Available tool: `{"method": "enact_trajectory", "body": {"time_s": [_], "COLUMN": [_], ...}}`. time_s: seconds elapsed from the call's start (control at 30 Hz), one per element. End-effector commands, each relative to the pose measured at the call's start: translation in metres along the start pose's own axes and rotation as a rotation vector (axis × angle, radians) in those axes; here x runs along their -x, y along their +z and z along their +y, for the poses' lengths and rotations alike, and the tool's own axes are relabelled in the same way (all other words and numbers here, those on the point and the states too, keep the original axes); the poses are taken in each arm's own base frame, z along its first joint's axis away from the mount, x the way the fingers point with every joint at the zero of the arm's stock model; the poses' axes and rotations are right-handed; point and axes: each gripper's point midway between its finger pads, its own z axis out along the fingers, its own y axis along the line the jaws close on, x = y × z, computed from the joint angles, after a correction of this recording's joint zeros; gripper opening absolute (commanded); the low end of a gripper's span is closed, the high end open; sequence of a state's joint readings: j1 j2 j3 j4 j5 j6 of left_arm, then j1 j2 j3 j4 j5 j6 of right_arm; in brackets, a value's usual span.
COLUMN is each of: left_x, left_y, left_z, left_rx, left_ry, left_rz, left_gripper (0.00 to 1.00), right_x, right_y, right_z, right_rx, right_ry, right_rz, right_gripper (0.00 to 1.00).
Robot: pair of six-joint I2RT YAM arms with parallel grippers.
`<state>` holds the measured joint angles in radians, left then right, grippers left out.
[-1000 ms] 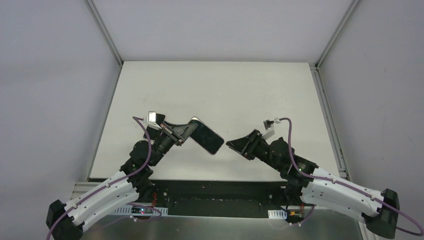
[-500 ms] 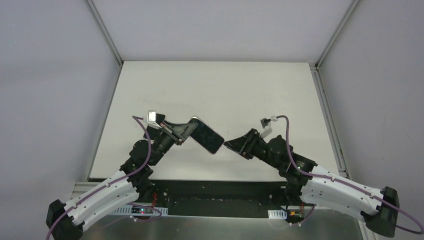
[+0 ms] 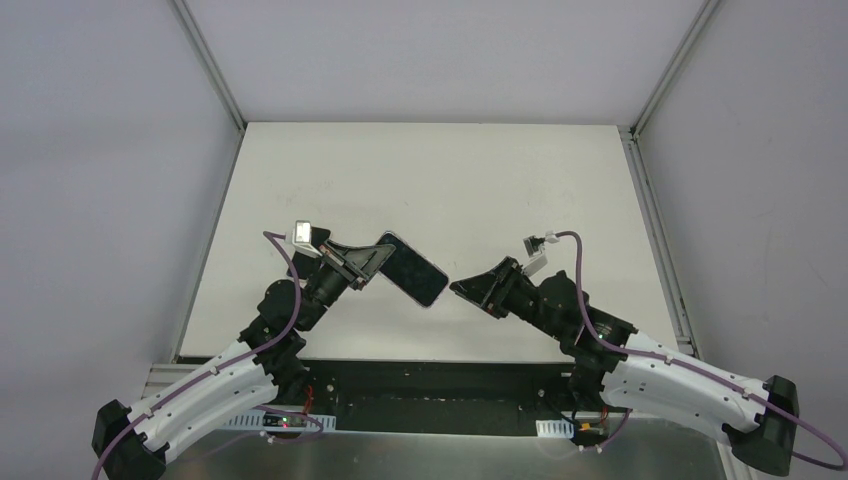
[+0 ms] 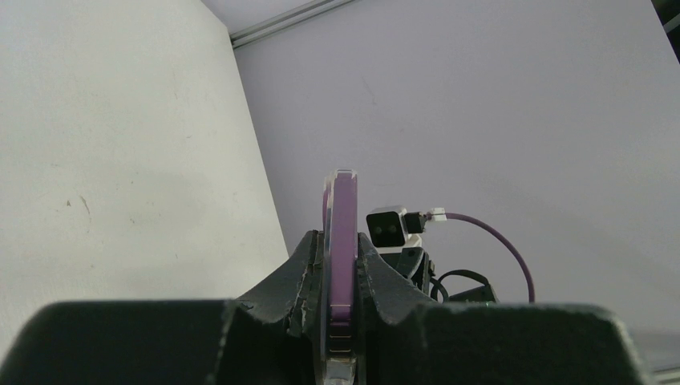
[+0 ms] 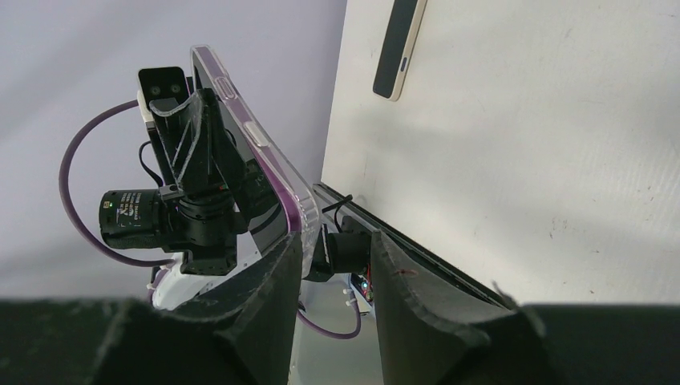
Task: Take the phone out of the phone case
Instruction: Remove the phone case from the phone.
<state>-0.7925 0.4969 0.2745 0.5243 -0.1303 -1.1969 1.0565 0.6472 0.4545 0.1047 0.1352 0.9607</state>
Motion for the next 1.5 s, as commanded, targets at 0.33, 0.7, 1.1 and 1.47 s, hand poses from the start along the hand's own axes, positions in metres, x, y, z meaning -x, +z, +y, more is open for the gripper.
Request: {"method": "enact_trajectory", "body": {"time_s": [0.33, 0.7, 1.1, 1.47], "left_x": [0.013, 0.009, 0.008, 0.008], "left_y": [-0.002, -0.001, -0.002, -0.002], "left_z": [-0.052, -0.057, -0.064, -0.068], "left_rx": [-0.154, -0.163, -0.181, -0.187], "left_ry": [-0.054, -0.058, -0.062, -0.081], "left_rz": [-0.021, 0.006, 0.017, 0.026], "left_gripper": [0.00, 0.00, 0.00, 0.00], "right_x": [0.005, 0.006, 0.008, 0.007], "right_y": [0.003, 0.008, 0.018, 0.024], "right_z": [0.018, 0.009, -0.003, -0.014], "right_rx": [0.047, 0.009, -0.070, -0.110], "right_ry": [0.000, 0.007, 0.047, 0.067], "right_rz": [-0.016, -0.030, -0.040, -0.033], "right_gripper": [0.40, 0.41, 0.41, 0.40]}}
